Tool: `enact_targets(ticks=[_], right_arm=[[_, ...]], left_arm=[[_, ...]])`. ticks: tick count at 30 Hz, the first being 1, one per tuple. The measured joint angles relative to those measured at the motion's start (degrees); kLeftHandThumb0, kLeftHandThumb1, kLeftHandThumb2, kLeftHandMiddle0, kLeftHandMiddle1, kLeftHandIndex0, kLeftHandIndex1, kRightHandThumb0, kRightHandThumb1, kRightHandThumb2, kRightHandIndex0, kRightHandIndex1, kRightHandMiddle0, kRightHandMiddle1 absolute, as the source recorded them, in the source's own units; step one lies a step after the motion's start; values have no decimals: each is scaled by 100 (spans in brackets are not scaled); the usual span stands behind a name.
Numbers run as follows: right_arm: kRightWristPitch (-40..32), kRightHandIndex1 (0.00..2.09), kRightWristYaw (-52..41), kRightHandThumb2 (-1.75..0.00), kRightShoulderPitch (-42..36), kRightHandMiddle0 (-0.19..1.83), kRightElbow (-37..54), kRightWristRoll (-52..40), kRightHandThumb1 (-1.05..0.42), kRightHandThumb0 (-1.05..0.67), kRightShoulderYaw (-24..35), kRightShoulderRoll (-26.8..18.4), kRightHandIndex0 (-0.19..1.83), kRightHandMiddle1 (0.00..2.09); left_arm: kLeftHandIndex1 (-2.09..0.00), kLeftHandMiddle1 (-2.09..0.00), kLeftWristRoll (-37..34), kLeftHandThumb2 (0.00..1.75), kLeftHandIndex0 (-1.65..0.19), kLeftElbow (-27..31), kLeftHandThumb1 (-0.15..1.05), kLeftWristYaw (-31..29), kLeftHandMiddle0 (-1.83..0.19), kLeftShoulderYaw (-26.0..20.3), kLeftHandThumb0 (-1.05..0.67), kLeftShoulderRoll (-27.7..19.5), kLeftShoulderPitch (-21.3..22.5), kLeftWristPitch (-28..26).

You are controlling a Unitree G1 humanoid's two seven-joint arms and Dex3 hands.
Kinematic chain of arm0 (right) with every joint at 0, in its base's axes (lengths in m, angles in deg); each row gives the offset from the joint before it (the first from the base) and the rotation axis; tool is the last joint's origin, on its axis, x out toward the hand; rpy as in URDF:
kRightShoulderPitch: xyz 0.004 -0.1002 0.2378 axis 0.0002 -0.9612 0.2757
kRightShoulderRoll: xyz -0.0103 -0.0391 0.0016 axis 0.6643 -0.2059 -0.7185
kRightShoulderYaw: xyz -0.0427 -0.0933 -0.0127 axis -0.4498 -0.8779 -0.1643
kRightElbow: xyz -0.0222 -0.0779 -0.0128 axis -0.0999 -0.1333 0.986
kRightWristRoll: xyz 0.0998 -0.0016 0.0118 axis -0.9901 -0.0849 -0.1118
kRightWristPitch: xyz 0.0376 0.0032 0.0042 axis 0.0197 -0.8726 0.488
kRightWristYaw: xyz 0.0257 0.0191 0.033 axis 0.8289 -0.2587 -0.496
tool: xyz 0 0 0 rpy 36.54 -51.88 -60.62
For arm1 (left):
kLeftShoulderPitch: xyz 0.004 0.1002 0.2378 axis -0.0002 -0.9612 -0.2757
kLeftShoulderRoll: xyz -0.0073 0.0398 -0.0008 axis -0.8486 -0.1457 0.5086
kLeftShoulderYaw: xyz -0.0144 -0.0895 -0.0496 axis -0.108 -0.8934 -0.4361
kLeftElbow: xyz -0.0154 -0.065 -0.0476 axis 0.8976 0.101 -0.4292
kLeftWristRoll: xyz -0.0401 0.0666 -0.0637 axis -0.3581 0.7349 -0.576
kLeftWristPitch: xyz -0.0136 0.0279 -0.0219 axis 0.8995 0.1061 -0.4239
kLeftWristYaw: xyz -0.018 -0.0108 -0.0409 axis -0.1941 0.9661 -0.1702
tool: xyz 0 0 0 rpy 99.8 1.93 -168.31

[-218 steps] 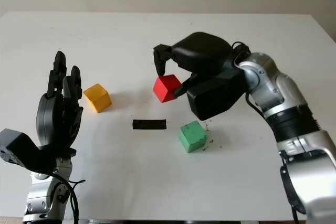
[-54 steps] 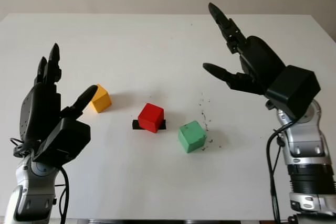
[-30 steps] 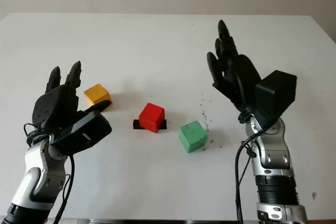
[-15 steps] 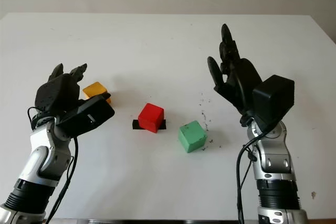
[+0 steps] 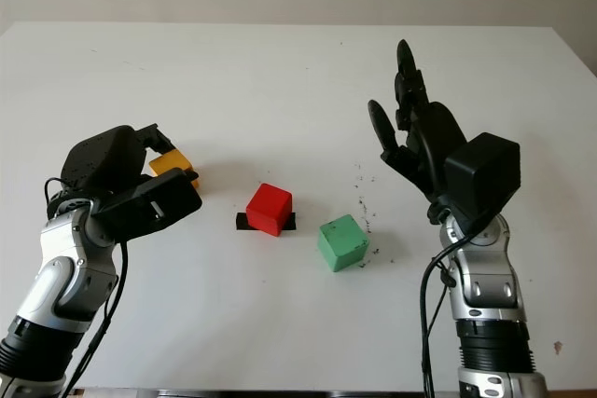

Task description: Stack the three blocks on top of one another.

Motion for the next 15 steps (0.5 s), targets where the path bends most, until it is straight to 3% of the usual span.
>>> enact_targets(ticks=[7, 15], right_arm=[[-13, 0, 7, -52, 0, -18, 41, -9, -105, -80, 3, 0, -19, 5], [-8, 0, 18, -52, -9, -17, 45, -5, -105, -81, 3, 1, -19, 6]], left_arm=[[-131, -6, 457, 6, -37, 176, 102, 9, -54, 162, -30, -4, -19, -164], [-119, -4, 887, 5, -39, 341, 99, 44, -45, 196, -28, -7, -55, -165]])
